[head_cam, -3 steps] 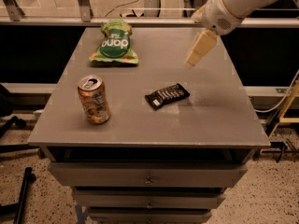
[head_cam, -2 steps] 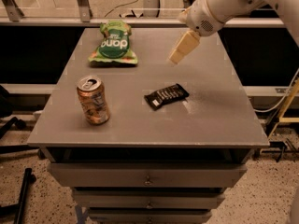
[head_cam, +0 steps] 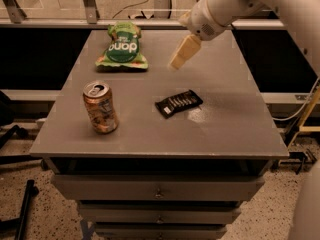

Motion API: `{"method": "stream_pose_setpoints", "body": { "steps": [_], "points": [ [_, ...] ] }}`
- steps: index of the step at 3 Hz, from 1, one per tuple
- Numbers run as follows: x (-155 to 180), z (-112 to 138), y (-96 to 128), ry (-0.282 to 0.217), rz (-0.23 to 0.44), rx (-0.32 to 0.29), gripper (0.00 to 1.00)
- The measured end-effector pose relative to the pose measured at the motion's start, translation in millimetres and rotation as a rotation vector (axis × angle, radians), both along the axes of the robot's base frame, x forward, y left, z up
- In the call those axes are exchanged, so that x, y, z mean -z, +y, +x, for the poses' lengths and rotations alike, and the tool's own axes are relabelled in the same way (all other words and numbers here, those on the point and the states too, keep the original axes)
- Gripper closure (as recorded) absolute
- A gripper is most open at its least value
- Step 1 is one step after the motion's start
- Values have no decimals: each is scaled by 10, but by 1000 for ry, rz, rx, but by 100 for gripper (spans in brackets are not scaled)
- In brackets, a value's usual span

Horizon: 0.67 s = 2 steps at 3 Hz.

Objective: Move green rice chip bag near orange can

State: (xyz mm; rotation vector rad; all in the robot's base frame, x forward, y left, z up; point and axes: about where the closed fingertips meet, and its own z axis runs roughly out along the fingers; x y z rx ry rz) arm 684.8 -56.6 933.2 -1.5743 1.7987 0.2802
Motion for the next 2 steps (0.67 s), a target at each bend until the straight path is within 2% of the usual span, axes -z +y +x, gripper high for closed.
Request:
{"method": "stream_pose_setpoints", "body": {
  "steps": [1, 2],
  "points": [
    [162, 219, 404, 10, 24, -38, 0],
    [346, 394, 690, 29, 58, -21, 0]
  ]
}}
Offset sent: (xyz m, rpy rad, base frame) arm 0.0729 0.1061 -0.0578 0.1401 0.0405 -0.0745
